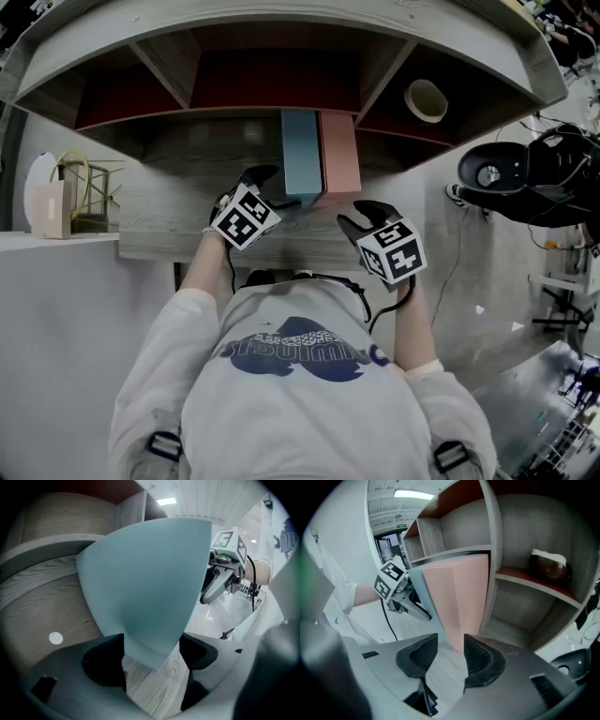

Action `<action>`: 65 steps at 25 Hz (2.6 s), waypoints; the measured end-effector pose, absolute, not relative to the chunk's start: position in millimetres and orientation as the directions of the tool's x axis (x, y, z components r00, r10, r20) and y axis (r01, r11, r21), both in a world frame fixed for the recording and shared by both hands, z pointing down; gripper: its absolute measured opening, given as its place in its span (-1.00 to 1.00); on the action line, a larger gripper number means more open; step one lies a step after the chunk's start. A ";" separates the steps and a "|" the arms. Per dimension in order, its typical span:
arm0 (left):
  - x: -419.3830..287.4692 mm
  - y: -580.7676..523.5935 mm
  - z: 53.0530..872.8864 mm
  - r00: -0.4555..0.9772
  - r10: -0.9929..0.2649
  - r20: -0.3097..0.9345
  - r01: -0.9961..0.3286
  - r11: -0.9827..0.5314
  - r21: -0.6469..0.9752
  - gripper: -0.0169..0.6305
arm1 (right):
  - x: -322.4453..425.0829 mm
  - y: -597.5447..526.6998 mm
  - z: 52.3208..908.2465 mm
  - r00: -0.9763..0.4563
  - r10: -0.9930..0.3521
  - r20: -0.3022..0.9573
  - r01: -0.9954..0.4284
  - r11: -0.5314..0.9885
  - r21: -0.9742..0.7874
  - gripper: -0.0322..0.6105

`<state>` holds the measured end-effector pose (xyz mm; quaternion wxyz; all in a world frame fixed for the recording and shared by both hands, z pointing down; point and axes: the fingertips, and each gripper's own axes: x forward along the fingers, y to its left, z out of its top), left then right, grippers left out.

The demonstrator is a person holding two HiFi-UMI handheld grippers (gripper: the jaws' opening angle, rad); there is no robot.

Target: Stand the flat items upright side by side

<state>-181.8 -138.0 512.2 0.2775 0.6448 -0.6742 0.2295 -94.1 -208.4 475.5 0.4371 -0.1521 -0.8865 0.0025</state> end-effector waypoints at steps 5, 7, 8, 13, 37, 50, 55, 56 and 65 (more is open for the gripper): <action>-183.0 -141.1 510.1 0.005 -0.746 0.666 -0.999 0.023 0.033 0.21 | -122.2 -220.0 486.7 -0.591 0.314 0.743 0.347 0.931 -0.117 -0.36; -180.6 -141.8 514.1 0.035 -0.741 0.670 -0.999 -0.009 0.042 0.21 | -129.0 -212.5 491.1 -0.582 0.346 0.736 0.387 0.914 -0.124 -0.36; -179.4 -142.7 515.5 0.051 -0.739 0.672 -0.999 -0.028 0.046 0.21 | -130.3 -210.3 491.6 -0.580 0.357 0.732 0.394 0.910 -0.131 -0.36; -181.7 -145.1 507.3 0.098 -0.724 0.682 -0.995 -0.086 0.052 0.21 | -128.5 -207.7 489.2 -0.604 0.374 0.704 0.346 0.919 -0.191 -0.39; -200.8 -147.1 507.3 0.100 -0.736 0.670 -0.995 -0.064 0.079 0.21 | -144.8 -205.9 488.9 -0.654 0.293 0.698 0.171 0.955 -0.241 -0.33; -202.6 -143.2 506.9 0.019 -0.725 0.688 -0.984 0.110 0.143 0.21 | -149.4 -205.2 489.3 -0.644 0.275 0.714 0.135 0.959 -0.248 -0.29; -199.4 -144.6 506.3 0.010 -0.721 0.693 -0.981 0.127 0.145 0.21 | -144.4 -208.5 488.6 -0.645 0.284 0.709 0.145 0.957 -0.251 -0.27; -198.9 -145.0 505.9 0.006 -0.719 0.694 -0.981 0.131 0.144 0.21 | -143.1 -210.0 488.6 -0.645 0.283 0.709 0.147 0.957 -0.248 -0.26; -196.0 -126.7 485.7 -0.109 -0.765 0.634 -0.936 0.293 0.193 0.21 | -130.6 -214.7 458.4 -0.730 0.326 0.601 0.150 0.934 -0.325 -0.18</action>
